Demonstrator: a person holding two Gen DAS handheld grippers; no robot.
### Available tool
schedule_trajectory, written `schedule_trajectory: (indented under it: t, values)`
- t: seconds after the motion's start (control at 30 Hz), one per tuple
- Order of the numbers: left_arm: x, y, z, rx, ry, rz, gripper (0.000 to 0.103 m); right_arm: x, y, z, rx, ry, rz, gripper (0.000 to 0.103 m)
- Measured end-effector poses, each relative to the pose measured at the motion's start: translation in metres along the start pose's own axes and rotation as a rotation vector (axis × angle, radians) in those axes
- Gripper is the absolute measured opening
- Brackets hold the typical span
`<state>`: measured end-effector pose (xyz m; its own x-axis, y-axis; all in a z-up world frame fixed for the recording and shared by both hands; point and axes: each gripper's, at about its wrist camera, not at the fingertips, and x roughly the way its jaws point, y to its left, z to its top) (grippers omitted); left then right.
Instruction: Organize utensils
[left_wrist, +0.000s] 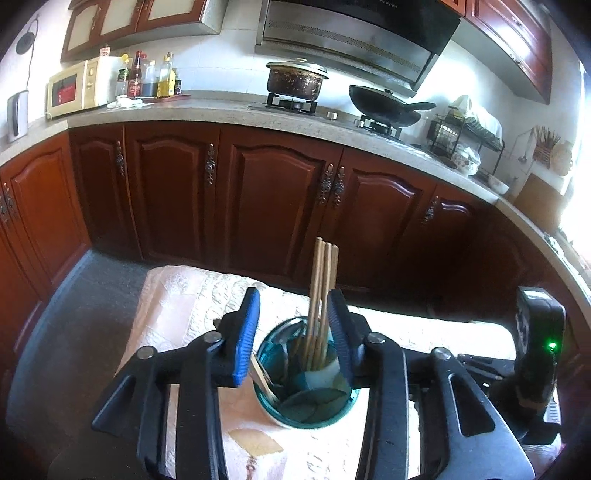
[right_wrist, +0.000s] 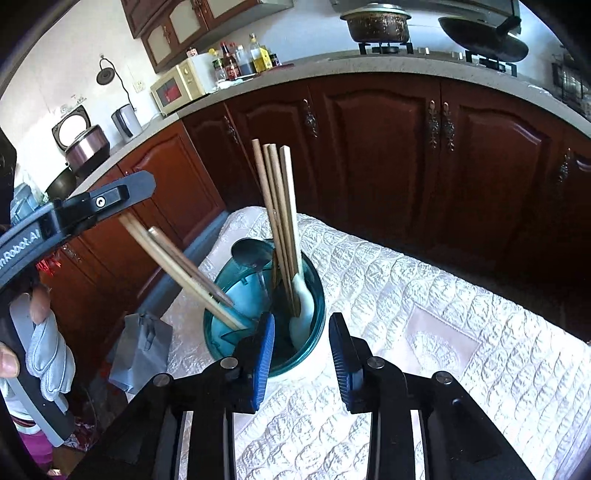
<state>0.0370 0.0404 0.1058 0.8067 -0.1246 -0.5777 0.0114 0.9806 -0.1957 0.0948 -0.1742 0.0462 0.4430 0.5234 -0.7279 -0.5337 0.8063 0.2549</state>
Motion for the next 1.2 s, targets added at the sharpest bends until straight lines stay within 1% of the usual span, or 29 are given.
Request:
schedule_trajectory:
  t: [0.1,0.27,0.33,0.43,0.57,0.63,0.7,1.2]
  values:
    - [-0.010,-0.006,-0.008,0.009,-0.001,-0.002,0.045,-0.006,0.005,-0.008,0.001,-0.012,-0.026,0.031]
    - [-0.021,-0.013,-0.025,0.043,-0.008,0.031,0.046,-0.018,0.011,-0.018,0.007,-0.064,-0.097,0.036]
    - [-0.025,-0.013,-0.031,0.044,-0.002,0.038,0.046,-0.023,0.015,-0.021,0.009,-0.080,-0.112,0.040]
    - [-0.030,-0.011,-0.041,0.033,-0.001,0.052,0.046,-0.031,0.018,-0.025,0.014,-0.101,-0.133,0.040]
    - [-0.032,-0.010,-0.051,0.025,0.018,0.063,0.046,-0.042,0.022,-0.030,0.022,-0.124,-0.136,0.040]
    - [-0.033,-0.009,-0.055,0.020,0.023,0.070,0.046,-0.047,0.026,-0.032,0.009,-0.134,-0.163,0.041]
    - [-0.034,-0.008,-0.058,0.017,0.029,0.072,0.046,-0.052,0.029,-0.034,0.005,-0.144,-0.170,0.041]
    - [-0.042,-0.012,-0.069,0.047,0.022,0.107,0.046,-0.067,0.043,-0.045,0.007,-0.167,-0.192,0.042]
